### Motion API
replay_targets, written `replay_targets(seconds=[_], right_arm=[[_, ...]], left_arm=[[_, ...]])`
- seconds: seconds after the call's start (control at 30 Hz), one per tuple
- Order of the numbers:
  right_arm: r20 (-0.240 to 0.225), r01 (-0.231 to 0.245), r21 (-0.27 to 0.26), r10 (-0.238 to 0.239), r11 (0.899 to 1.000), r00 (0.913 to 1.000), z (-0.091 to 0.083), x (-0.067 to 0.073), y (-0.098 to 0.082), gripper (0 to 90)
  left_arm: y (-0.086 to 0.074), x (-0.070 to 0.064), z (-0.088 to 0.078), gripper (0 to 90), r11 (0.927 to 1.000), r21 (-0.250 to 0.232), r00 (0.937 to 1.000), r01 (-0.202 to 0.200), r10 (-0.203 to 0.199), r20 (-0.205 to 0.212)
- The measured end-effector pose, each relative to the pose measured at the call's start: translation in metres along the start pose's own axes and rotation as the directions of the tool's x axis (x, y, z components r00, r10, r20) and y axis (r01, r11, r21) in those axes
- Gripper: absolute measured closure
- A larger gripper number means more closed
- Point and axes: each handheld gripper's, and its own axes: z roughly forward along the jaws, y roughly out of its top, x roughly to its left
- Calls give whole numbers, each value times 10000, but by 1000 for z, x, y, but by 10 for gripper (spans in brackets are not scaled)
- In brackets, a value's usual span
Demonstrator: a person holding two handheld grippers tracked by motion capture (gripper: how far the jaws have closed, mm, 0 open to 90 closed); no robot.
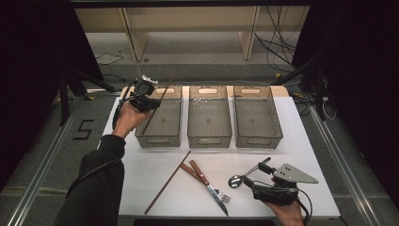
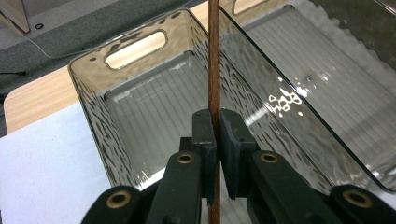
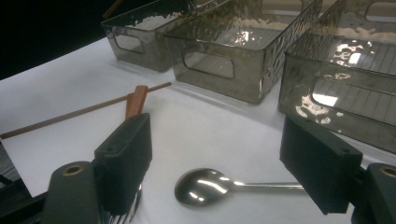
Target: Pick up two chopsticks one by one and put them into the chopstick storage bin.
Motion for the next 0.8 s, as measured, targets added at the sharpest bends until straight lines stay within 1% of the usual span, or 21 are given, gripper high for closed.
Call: replay_targets(seconds=[0.07,0.2,0.3,0.37,0.5,0.6,0.67,0.8], right_arm=[[-11,3,6,-3,10000,10000,0,0,0,259],[-25,-20,12,20,10000,10000,0,1,0,259],[-30,-17,12,17,10000,10000,0,1,0,259],[-33,-12,6,12,10000,10000,0,1,0,259],[-40,18,-6,-18,10000,10000,0,0,0,259],[-41,11,-7,-11,10000,10000,0,0,0,258],[-55,8,-9,-8,10000,10000,0,0,0,258],[-55,-5,-3,5,10000,10000,0,1,0,259]], left_arm=[[-1,1,3,845,10000,-64,10000,12,-12,-96],[-1,2,7,844,9999,-120,9999,27,-28,-115],[-2,4,12,844,9999,-133,9995,17,-21,-304],[-4,6,16,844,9996,-181,9991,224,-230,-359],[-9,9,23,843,9991,-47,9986,425,-426,-328],[-13,12,27,843,9972,-63,9970,750,-751,-200],[-14,13,28,843,9974,7,9971,720,-720,-233],[-16,13,31,842,9962,134,9962,860,-858,-179]])
